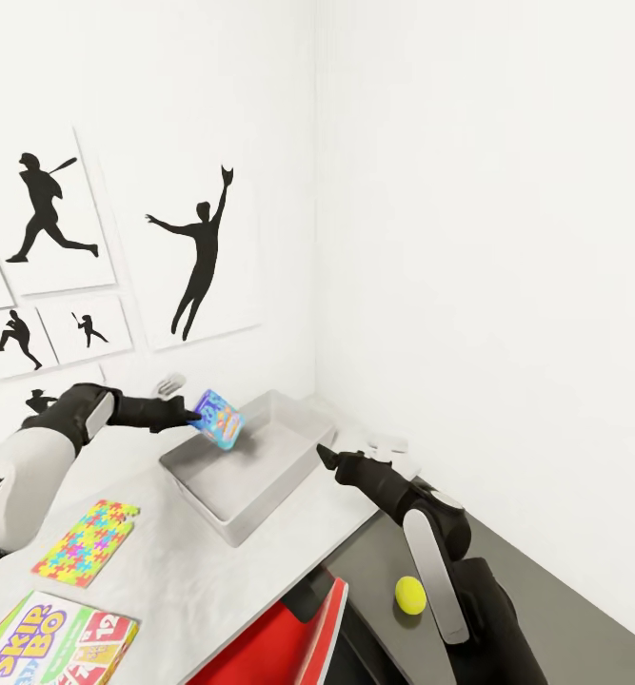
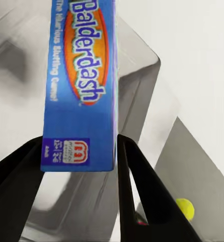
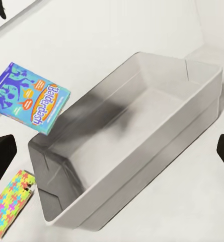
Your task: Put all the toys in the child's room - the three board games (two on the bed and one on the table), the two jigsaw puzzles on the table, and the tennis ball on the table - inside the toy box on the table in the child's room.
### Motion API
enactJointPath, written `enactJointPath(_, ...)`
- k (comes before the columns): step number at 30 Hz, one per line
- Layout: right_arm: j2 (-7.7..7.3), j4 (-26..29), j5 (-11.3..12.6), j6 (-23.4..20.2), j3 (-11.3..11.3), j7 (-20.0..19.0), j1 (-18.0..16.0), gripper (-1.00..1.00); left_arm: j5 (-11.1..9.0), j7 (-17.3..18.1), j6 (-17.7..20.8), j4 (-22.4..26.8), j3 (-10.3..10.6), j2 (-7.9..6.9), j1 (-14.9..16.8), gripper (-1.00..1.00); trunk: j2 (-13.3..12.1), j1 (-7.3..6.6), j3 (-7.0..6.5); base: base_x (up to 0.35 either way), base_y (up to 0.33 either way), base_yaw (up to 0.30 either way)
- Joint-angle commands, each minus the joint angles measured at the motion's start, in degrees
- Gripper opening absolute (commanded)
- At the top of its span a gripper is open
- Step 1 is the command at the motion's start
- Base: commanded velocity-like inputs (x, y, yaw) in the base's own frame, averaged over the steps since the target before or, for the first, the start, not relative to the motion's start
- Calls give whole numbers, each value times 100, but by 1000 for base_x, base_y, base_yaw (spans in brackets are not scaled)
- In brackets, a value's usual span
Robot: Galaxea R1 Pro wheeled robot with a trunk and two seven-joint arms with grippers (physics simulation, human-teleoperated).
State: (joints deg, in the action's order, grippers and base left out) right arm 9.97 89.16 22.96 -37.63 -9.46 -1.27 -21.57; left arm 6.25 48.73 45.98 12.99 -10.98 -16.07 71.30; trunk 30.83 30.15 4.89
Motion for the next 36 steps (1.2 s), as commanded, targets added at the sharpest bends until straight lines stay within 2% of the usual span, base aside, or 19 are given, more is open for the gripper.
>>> enactJointPath(1, 3, 5, -4, -28, 6, -13, -5, 100, 110, 218, -52, 3, 100, -6, 3, -100, 11, 3, 12, 0, 0, 0)
enactJointPath(2, 3, 5, -3, -26, 5, -13, -5, 100, 166, 485, -232, 3, 335, -15, -1, -100, 11, 3, 12, 0, 0, 0)
enactJointPath(5, 3, 5, -3, -25, 0, -14, -4, 100, 231, 864, -596, -62, 765, -9, -15, -100, 11, 3, 12, 0, 0, 0)
enactJointPath(7, 3, 5, -4, -28, -1, -9, -5, 100, 247, 991, -710, -147, 973, 2, -28, -100, 11, 3, 12, 0, 0, 0)
enactJointPath(9, 3, 5, -6, -32, 3, 2, -5, 100, 252, 1041, -748, -177, 1048, 7, -59, -100, 11, 3, 12, 0, 0, 0)
enactJointPath(15, 3, 5, 5, -66, 5, 13, -6, 100, 263, 1118, -765, -214, 1104, -36, -261, -100, 11, 3, 13, 0, 0, 0)
enactJointPath(19, 3, 5, 0, -68, 1, 13, -6, 100, 265, 1382, -765, -225, 1114, -46, -407, -100, 11, 3, 41, 0, 0, 0)
enactJointPath(27, 3, 5, 0, -127, 5, 10, -6, 100, 265, 1439, -757, -227, 1225, -33, -456, -100, 11, 3, 114, 0, 0, 0)
enactJointPath(36, 3, 5, -3, -165, -1, 4, -4, 100, 267, 1413, -757, -225, 1247, -44, -459, -100, 11, 3, 199, 0, 0, 0)
